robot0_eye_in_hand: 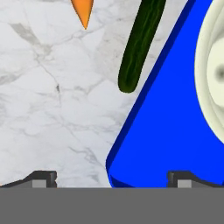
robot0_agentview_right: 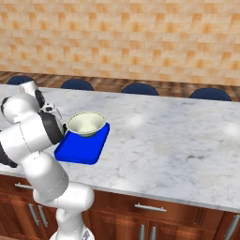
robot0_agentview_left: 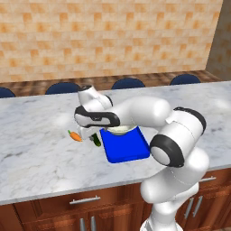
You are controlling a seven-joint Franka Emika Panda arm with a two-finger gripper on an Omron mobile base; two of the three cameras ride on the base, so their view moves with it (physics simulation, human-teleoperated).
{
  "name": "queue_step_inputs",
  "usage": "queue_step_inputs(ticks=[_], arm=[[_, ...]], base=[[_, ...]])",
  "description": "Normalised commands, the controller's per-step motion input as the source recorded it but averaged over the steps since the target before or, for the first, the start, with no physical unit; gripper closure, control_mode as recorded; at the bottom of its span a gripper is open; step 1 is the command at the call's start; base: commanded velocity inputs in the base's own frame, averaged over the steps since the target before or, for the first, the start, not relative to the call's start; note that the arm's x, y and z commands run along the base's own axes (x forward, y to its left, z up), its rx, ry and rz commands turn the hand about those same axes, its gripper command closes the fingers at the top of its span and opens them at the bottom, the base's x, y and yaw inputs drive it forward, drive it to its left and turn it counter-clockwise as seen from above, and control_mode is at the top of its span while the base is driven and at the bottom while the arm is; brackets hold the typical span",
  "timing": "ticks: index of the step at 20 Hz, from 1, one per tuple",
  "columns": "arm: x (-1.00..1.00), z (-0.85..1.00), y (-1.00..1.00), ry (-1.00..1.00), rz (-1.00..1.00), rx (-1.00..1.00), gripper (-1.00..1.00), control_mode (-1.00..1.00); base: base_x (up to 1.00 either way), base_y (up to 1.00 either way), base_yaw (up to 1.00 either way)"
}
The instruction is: Place the two vegetables and bowl onto the tray for setting up a vegetable dip station.
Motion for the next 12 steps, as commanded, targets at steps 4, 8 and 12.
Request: queue_step_inputs(ticks=[4,8,12], arm=[[0.1,-0.1,-0.03,0.0,0.0,0.0,-1.0,-1.0],[0.13,-0.1,-0.02,0.0,0.0,-0.01,-1.0,-1.0],[0.15,-0.09,0.0,0.0,0.0,0.0,-1.0,-1.0]], base=[[0.0,0.0,0.0],[0.0,0.0,0.0],[0.0,0.0,0.0]])
